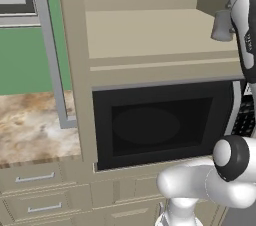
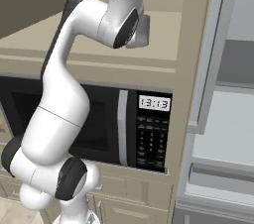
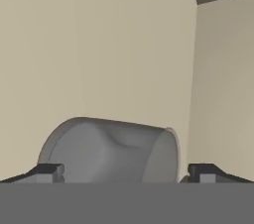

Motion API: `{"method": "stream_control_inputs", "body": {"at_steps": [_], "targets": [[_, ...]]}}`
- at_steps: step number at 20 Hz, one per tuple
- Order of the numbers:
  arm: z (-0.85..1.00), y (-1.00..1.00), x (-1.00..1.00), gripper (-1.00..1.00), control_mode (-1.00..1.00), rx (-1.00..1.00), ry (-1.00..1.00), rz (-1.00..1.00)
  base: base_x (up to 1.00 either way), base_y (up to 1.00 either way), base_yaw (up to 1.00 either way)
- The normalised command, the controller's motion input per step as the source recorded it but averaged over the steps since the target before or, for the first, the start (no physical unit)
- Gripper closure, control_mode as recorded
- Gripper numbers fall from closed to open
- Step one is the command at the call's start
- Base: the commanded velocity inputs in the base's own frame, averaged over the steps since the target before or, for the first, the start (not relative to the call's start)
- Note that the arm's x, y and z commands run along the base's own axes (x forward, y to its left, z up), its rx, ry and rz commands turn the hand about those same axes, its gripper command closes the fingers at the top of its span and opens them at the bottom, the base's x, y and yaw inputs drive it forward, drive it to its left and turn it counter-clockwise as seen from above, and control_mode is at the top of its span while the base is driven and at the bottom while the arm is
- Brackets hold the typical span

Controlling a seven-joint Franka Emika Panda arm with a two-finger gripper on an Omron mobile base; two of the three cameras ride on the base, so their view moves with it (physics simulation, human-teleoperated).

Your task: There is a bowl on the dining counter. Grab a lemon wedge from the fridge and place it in the bowl. Then get the liquor bottle and glass cup from the cabinet and place them next to the bowl.

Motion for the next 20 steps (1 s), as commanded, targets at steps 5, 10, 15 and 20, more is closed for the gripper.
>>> {"method": "stream_control_inputs", "body": {"at_steps": [5,10,15,20], "targets": [[-0.06,-0.01,0.03,-1.00,-1.00,0.00,0.00,0.00,0.00,0.00,0.00],[-0.07,0.00,0.06,-1.00,-1.00,0.00,0.00,0.00,0.00,0.00,0.00],[-0.10,-0.04,0.05,-1.00,-1.00,0.00,0.04,0.00,0.00,0.00,0.00],[-0.11,-0.05,0.06,-1.00,-1.00,0.00,0.06,0.00,0.00,0.00,0.00]]}}
